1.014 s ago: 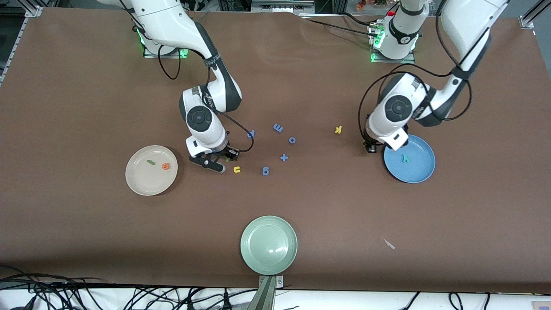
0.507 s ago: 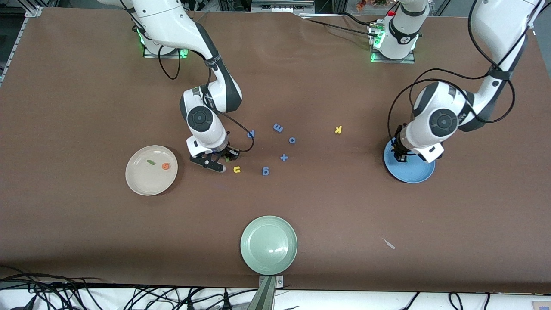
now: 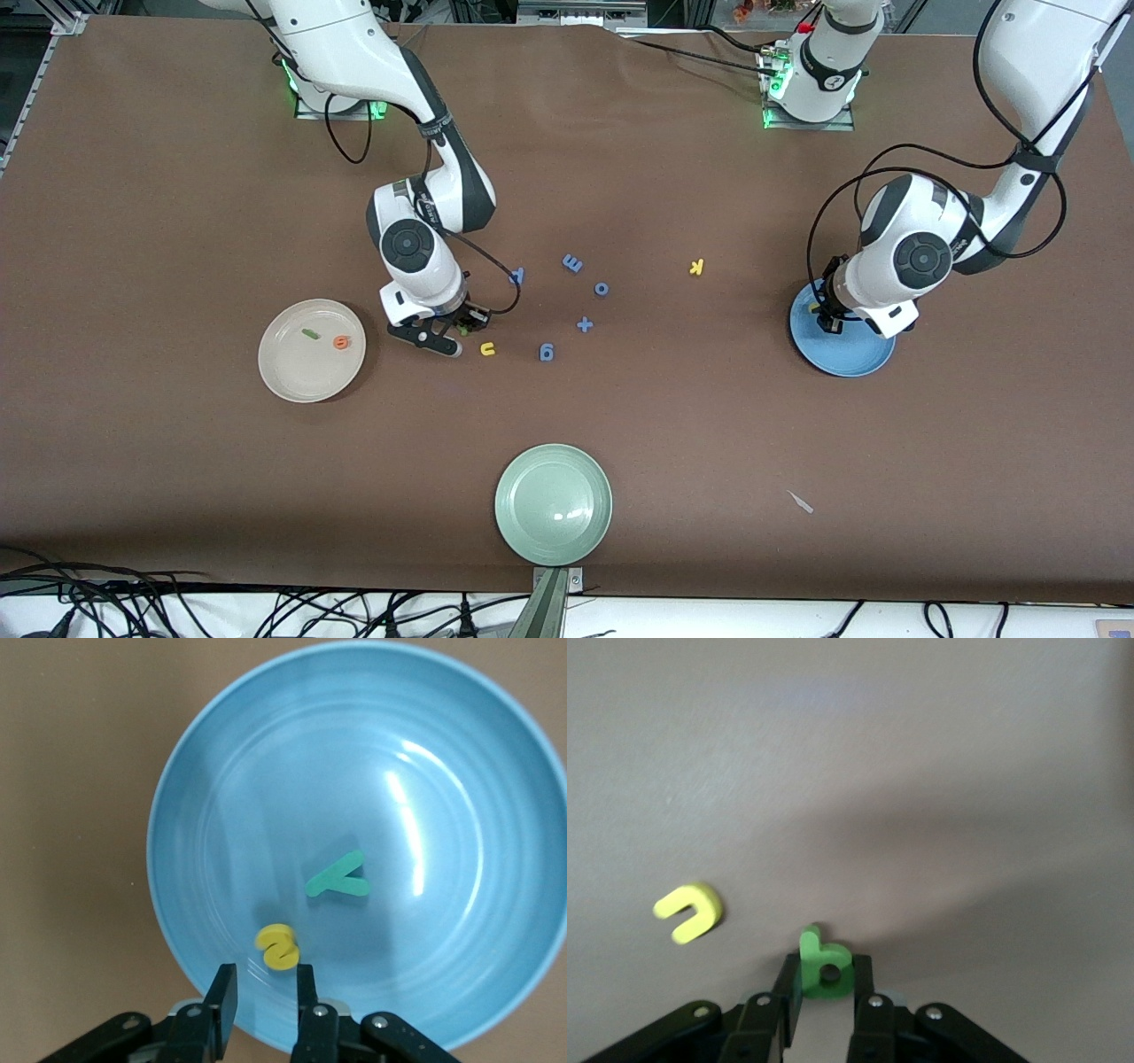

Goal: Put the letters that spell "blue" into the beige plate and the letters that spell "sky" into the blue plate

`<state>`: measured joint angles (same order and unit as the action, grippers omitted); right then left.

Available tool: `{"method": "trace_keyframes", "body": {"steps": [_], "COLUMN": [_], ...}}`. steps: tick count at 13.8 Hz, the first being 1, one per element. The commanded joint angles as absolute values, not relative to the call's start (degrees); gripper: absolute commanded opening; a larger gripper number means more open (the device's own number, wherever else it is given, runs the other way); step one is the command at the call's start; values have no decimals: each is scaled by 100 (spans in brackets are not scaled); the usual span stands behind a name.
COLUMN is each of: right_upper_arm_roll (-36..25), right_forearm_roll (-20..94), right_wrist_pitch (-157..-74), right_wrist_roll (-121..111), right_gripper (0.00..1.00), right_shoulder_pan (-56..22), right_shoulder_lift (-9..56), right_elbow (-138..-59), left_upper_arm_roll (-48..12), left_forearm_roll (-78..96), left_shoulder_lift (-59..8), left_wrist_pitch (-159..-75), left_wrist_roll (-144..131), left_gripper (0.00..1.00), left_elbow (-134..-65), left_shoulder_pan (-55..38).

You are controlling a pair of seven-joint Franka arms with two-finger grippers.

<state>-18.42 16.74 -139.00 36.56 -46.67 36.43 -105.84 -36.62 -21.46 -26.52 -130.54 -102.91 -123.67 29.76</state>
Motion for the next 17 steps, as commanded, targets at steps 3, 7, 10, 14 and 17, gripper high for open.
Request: {"method": "trace_keyframes", "body": {"steps": [3, 7, 10, 14, 17], "right_upper_arm_roll": [-2810, -3532, -3813, -3850, -3832], "right_forearm_roll": [1775, 1775, 1784, 2065, 2381], "right_wrist_pitch": [-12272, -12111, -12382, -12998, -12964], "right_wrist_roll": [1895, 240, -490, -896, -897], "right_gripper": [10, 11, 14, 26, 48], "right_shoulder_pan": [-4632, -4632, -4632, -4535, -4526], "right_shoulder_lift": [3410, 3410, 3349, 3182, 3164], "right_elbow": [-10011, -10212, -10624, -11232, -11259], "left_upper_arm_roll": [-3857, -4349, -4815, -4869, -4869], "left_forearm_roll": [-2172, -1723, -1723, -1880, -2030], "left_shoulder_lift": [-2549, -2514, -2575, -2777, -2812], "left_wrist_pitch": [-12964, -12955, -12964, -13086, -13166], "left_wrist_roll": [-10248, -10650, -11250, -10384, -9321], "left_gripper": [40, 40, 39, 36, 34], "left_elbow": [-12314, -12357, -12392, -12472, -12480], "left_shoulder_pan": [2997, 3006, 2901, 2305, 2057]}}
